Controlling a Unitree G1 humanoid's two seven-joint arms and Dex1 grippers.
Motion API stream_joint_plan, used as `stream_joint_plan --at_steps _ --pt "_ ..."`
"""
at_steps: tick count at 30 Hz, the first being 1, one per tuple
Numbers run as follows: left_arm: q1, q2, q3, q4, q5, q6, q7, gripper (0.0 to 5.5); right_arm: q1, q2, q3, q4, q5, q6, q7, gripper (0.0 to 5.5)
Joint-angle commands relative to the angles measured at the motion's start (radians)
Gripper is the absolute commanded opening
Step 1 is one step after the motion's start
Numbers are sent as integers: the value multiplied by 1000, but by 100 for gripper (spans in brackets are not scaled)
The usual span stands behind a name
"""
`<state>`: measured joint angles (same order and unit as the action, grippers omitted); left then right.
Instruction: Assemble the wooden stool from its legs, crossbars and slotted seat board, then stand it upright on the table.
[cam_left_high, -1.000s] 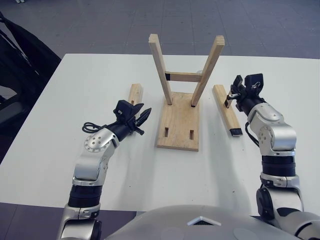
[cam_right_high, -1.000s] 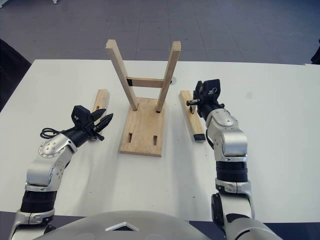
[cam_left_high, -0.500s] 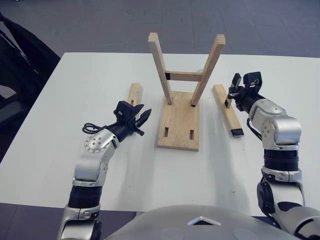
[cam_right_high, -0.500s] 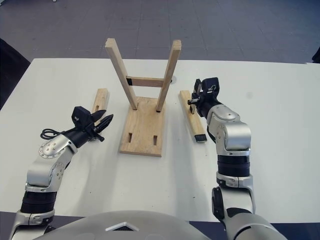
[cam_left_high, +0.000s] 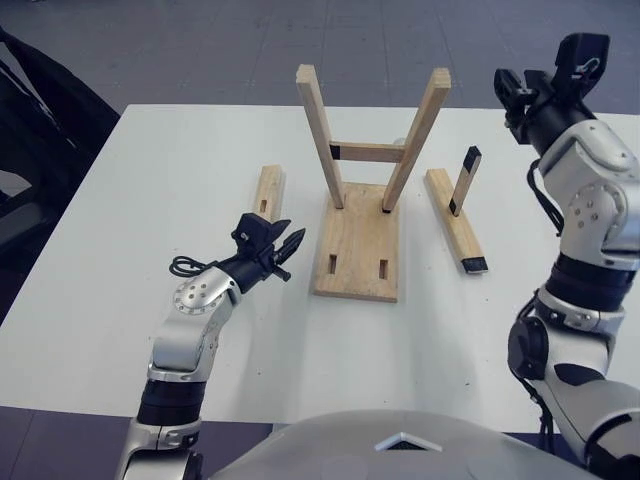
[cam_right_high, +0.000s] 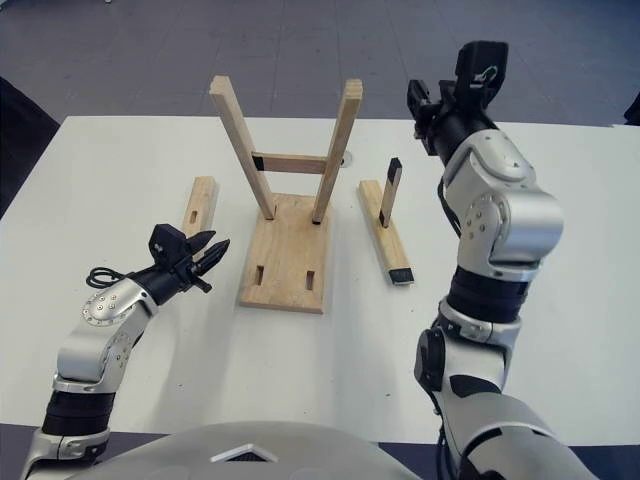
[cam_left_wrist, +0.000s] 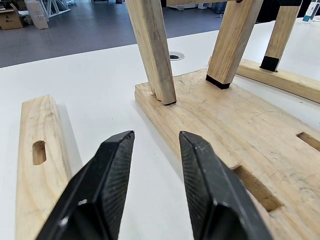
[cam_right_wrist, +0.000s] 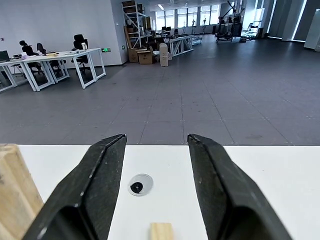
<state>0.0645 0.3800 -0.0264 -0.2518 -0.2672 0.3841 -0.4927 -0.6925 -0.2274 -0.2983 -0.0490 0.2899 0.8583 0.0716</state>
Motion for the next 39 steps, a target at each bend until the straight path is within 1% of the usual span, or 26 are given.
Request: stream_joint_plan --at_steps 1,3,10,15,19,23,27,29,31,36,37,39 --pt "-9 2 2 -1 10 -4 2 167 -16 22 -13 143 2 -79 -5 206" --pt "-3 1 1 -3 11 -5 3 167 -25 25 -7 188 -2 -110 -7 177" --pt "3 -5 -3 -9 11 -5 9 167 -109 21 41 294 -15 -178 6 177" --pt "2 -5 -3 -10 12 -2 6 167 -133 14 90 396 -45 -208 25 177" --pt "5 -3 -2 -11 11 -2 6 167 -149 8 99 466 -60 -243 32 177" --pt "7 -3 -2 -12 12 -2 5 167 -201 5 88 481 -47 -272 45 177" --pt "11 -1 -4 -19 11 1 4 167 -319 -13 61 422 -16 -275 44 177" --pt "15 -1 -5 -22 11 3 5 167 -335 -23 66 426 -26 -280 45 177" --pt "18 -1 -5 -23 11 4 4 167 -290 -29 86 475 -54 -297 47 177" --pt "14 4 -5 -17 10 6 -2 167 -39 16 136 730 -117 -364 53 177" --pt "13 5 -6 -17 10 7 -3 167 -8 20 140 757 -124 -377 52 177" --pt "17 5 -5 -21 9 9 -3 167 -10 8 131 772 -122 -391 58 177"
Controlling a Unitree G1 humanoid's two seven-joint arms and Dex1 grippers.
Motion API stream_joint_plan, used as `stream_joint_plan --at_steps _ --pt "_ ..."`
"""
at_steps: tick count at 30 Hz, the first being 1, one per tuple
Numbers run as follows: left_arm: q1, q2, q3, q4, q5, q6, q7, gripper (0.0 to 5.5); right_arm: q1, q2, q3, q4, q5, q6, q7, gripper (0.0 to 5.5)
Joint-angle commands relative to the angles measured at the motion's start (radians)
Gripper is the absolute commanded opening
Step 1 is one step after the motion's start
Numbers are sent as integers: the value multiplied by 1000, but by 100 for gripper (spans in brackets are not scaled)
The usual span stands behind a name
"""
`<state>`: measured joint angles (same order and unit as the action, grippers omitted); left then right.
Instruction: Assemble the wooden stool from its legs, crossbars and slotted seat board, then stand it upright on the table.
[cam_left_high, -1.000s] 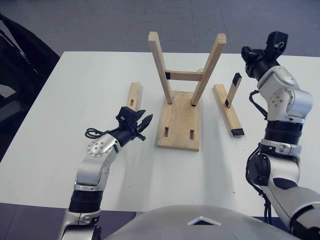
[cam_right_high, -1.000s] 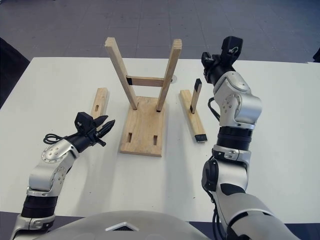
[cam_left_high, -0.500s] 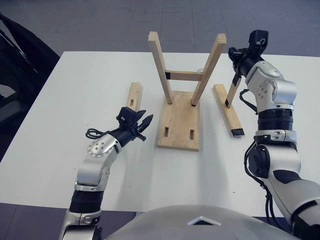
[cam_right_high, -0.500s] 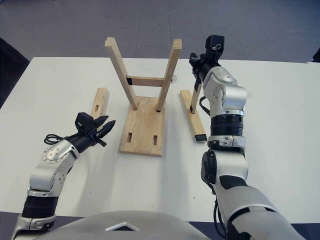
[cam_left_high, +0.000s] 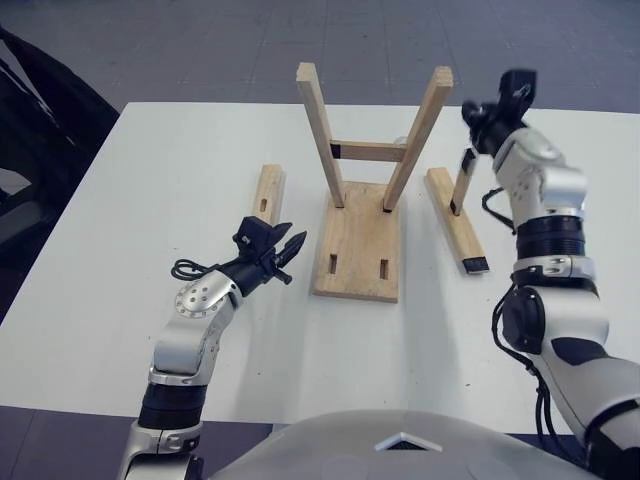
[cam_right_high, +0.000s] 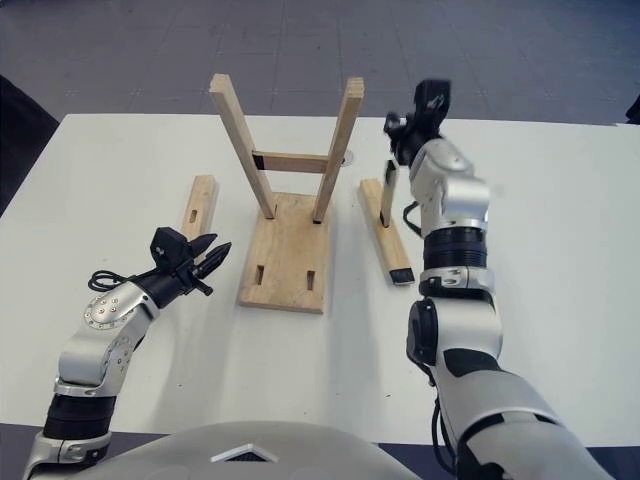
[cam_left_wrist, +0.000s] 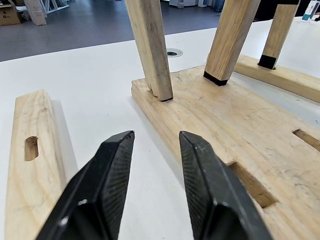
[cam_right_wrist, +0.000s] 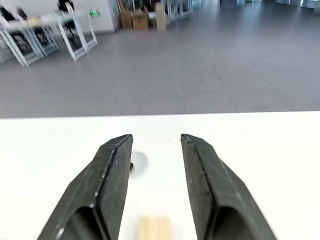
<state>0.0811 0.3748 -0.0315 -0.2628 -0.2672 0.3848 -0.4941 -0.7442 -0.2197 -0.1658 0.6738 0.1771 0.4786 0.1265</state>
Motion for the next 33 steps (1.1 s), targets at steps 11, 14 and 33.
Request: stream_joint_plan --at_steps 11,14,33 --pt "-7 7 -3 -6 10 7 4 167 88 -82 -96 -492 81 226 -21 177" --pt "6 6 7 -14 9 6 11 167 287 -79 -114 -836 145 409 -18 177" --pt "11 7 11 -14 11 6 13 167 892 -74 112 -1362 220 591 31 287"
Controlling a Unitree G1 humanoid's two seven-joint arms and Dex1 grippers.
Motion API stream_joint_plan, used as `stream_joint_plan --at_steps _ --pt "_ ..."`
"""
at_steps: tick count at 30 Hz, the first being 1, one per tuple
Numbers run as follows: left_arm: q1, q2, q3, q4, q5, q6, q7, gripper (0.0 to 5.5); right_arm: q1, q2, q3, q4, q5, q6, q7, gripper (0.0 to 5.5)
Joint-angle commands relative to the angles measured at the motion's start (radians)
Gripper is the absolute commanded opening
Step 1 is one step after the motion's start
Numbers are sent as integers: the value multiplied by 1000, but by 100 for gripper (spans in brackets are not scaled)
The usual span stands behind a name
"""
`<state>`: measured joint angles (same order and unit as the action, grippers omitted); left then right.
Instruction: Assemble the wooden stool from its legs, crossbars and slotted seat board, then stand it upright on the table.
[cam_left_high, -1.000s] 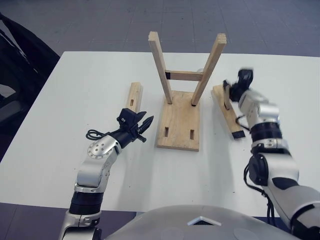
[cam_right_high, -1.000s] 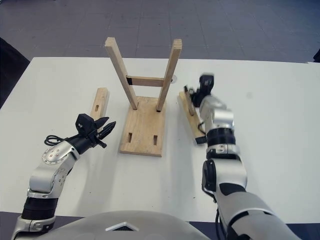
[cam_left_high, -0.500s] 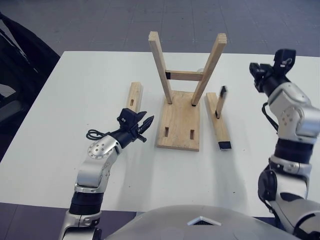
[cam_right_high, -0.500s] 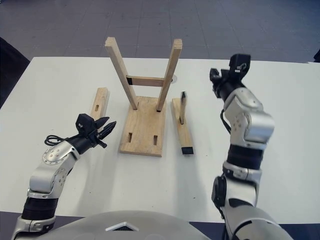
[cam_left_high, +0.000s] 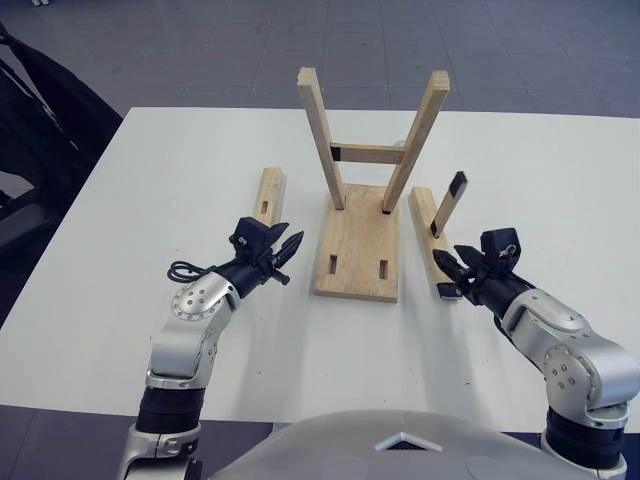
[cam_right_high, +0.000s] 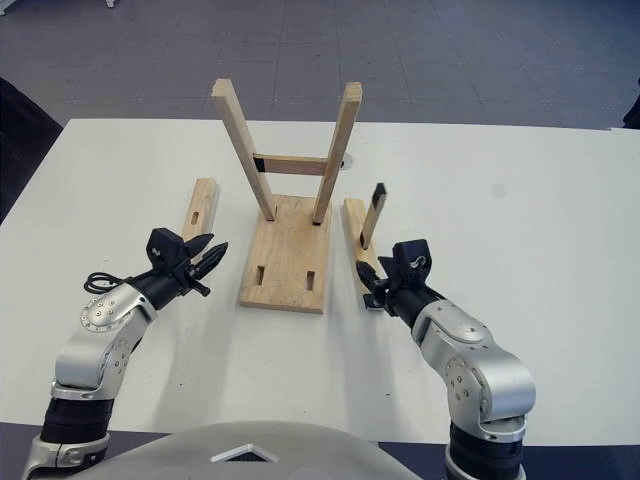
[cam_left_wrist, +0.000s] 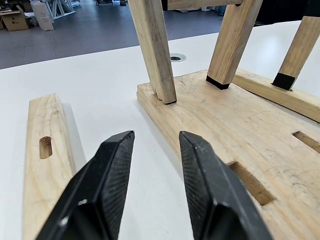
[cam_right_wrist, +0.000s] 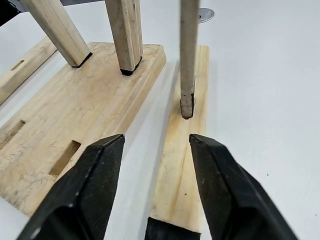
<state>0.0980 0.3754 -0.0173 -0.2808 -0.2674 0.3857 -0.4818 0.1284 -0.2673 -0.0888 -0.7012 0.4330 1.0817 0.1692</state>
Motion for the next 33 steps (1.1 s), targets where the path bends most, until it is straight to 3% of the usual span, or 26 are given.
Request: stream_joint_plan --at_steps 1,3,17,26,29,33 --pt "-5 7 -1 4 10 4 -1 167 26 -35 46 12 -51 -17 -17 307" --pt "-2 7 -2 3 11 2 0 167 36 -53 64 9 -74 -25 -18 345" --pt "-26 9 2 25 11 -3 -4 167 36 8 164 131 -226 -3 -136 345" --pt "-40 13 6 36 10 -3 -9 167 81 23 140 150 -310 -80 -181 203" --pt "-54 14 7 48 10 -5 -11 167 57 49 100 156 -295 -148 -170 202" --pt "-123 17 47 50 -35 35 -14 167 -129 87 -60 148 -212 -288 -144 202"
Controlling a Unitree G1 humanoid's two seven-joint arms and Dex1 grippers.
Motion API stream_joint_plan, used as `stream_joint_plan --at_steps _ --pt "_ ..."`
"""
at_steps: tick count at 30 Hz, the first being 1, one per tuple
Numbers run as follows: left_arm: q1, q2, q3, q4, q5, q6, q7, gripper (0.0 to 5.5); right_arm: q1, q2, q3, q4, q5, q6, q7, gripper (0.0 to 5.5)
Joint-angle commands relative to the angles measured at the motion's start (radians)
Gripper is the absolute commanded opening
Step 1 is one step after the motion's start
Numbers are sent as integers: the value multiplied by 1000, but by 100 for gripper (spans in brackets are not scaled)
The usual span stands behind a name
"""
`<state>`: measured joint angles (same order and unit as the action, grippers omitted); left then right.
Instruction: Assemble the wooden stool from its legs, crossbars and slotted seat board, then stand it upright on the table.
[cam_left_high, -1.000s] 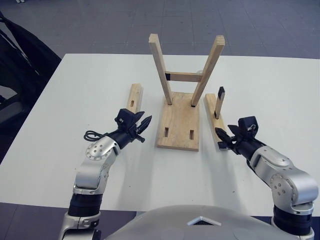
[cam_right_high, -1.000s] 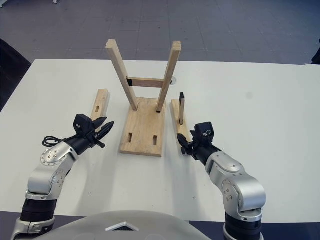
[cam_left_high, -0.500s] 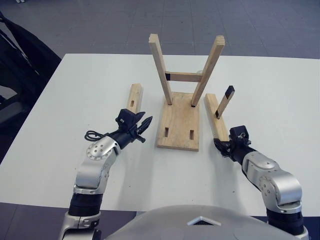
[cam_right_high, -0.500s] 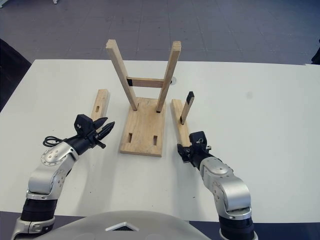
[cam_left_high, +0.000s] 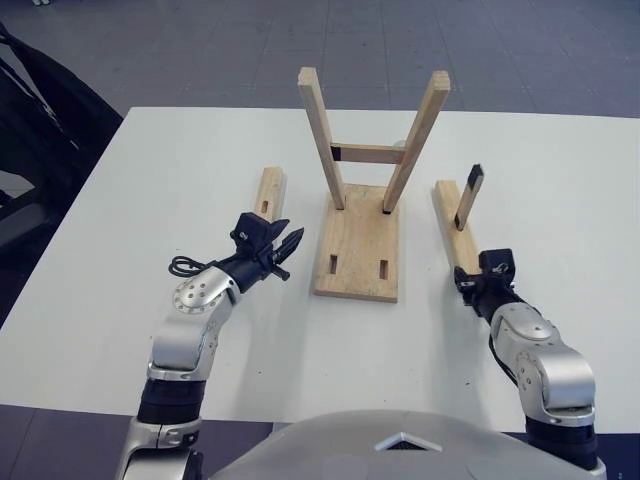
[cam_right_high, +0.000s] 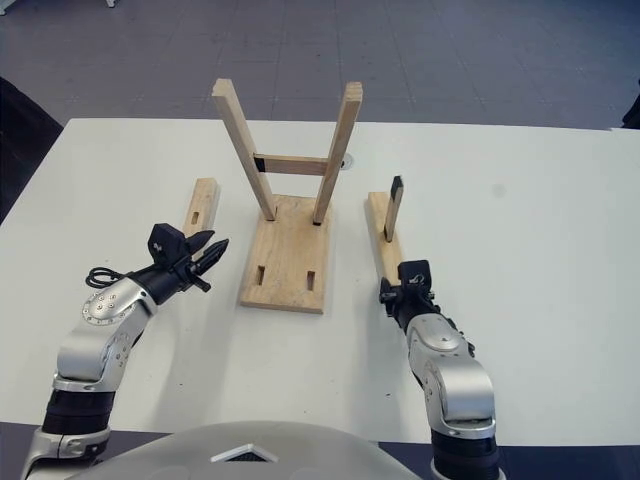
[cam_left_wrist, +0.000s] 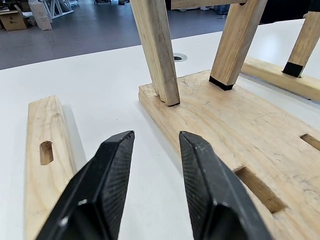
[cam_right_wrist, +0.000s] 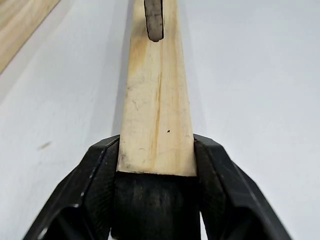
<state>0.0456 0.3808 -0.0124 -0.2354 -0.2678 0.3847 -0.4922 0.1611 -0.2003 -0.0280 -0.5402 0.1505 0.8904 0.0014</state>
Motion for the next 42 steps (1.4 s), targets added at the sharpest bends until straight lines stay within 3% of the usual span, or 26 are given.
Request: stream_joint_plan --at_steps 1,5,9,12,14,21,29,38,42 --pt "-102 8 63 -1 -72 72 -8 167 -216 22 -172 -11 108 -119 35 202" --pt "-244 12 225 -70 -479 460 -5 196 -354 19 -378 14 384 -132 145 202" --pt "-329 67 343 -94 -951 742 58 263 -439 -25 -457 -2 663 -81 235 202" --pt "-395 92 355 -50 -1289 778 220 316 -510 -69 -456 14 853 -37 289 202" --pt "-421 104 334 -22 -1397 754 318 342 -536 -85 -436 24 945 -20 308 202" --pt "-456 77 270 -31 -1657 581 533 392 -508 -81 -269 38 1173 18 431 202" --pt "-425 61 266 -87 -1704 563 443 501 -529 -65 -186 117 1289 -1 480 202" --pt "-440 31 230 -77 -1704 540 438 501 -523 -55 -89 119 1288 -17 496 202" --pt "-448 14 249 -79 -1704 529 437 437 -519 -50 -62 124 1276 -26 498 202"
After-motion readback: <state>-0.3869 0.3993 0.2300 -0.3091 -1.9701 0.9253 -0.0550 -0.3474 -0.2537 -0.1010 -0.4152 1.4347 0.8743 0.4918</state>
